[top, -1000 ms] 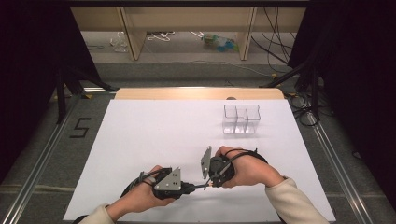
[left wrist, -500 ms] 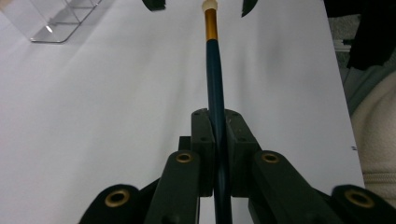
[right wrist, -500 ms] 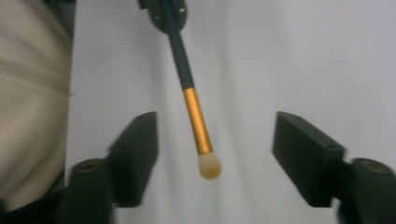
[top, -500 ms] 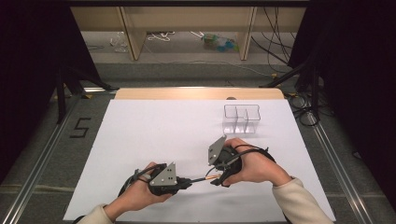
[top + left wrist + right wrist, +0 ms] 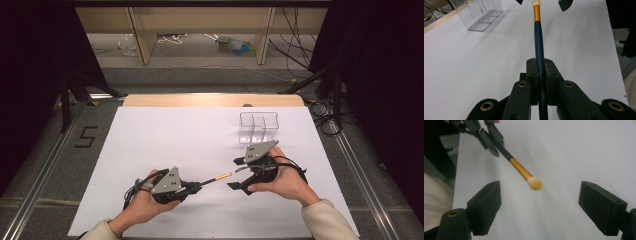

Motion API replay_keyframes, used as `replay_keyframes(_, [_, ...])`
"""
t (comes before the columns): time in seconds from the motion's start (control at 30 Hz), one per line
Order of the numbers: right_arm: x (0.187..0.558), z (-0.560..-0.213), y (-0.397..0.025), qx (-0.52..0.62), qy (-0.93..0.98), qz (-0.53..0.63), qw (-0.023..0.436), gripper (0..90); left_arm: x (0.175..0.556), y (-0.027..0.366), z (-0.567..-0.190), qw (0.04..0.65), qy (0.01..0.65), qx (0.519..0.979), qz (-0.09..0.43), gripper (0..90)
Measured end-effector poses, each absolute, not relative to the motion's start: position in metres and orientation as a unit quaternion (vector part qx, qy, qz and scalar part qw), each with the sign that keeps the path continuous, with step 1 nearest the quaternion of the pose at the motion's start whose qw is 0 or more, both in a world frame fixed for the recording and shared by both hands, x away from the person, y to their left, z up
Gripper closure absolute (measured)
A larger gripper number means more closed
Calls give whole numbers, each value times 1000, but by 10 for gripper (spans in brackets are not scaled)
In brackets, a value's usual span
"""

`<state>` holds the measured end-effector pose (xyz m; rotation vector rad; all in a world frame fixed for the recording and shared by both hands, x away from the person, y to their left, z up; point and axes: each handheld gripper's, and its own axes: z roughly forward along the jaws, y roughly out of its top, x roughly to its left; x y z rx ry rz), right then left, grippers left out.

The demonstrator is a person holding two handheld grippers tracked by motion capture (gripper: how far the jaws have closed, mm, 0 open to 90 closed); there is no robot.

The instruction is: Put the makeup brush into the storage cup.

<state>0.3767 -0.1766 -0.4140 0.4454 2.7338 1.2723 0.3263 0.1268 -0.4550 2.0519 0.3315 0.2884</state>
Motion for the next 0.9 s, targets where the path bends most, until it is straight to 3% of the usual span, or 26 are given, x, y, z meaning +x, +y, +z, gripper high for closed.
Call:
replay_keyframes(0.37, [370,-434,-190,214,840,497,50,198,327,131,-448,538,167,813,149,841])
replay_keyframes(0.9, [363,-441,-173,239,796,556,29,218,329,124,-443,569,204,780,164,840])
